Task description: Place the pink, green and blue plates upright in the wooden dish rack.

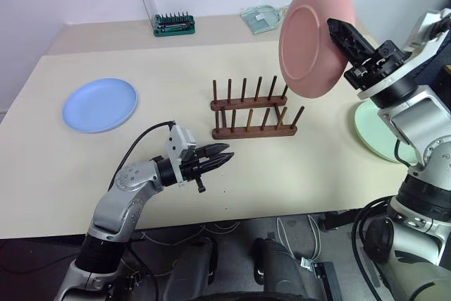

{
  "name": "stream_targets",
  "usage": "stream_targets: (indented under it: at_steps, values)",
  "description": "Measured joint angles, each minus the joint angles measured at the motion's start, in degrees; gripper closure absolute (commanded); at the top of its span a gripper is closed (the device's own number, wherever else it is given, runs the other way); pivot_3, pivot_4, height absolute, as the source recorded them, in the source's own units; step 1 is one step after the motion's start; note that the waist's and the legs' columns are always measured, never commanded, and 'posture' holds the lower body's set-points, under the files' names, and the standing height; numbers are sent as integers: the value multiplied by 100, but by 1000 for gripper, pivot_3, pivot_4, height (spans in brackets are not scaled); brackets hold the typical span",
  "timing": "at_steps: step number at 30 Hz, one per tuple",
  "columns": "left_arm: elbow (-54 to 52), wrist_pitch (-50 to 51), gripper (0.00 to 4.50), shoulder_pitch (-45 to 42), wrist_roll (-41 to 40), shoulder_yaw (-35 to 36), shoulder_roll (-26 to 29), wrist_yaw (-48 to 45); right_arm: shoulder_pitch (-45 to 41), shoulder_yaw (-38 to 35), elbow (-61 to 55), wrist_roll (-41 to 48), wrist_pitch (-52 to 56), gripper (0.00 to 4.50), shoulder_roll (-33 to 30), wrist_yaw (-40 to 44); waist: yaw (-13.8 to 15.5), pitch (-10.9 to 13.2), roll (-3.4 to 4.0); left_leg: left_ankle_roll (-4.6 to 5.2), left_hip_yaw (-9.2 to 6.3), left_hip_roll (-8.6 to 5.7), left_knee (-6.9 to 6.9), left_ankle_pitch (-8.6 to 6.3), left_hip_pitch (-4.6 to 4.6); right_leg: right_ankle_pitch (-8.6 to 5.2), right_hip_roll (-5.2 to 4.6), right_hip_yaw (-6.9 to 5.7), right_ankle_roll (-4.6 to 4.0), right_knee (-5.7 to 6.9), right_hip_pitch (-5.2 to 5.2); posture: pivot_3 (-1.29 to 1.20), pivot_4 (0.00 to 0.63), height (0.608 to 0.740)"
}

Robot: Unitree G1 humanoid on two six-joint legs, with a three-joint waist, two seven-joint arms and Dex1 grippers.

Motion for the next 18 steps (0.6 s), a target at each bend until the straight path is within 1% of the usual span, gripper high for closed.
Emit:
stream_targets:
  at_steps: [6,11,18]
  values:
    - [-124,129,3403,-4,-24,0,21,96,130,87,14,289,-64,4448,84,-533,0,0,0,1,1,0,-1,0,0,0,3,-1,1,0,0,0,150,740]
    - [-243,238,3403,-12,-41,0,22,124,180,168,59,285,-183,4448,123,-657,0,0,0,1,2,1,-1,0,0,0,4,-1,1,0,1,0,150,740]
    - [-280,351,3403,-91,-48,-3,20,150,264,313,567,12,-363,4448,343,-859,-8,1,2,1,3,1,-3,1,2,0,13,-1,0,0,1,0,150,740]
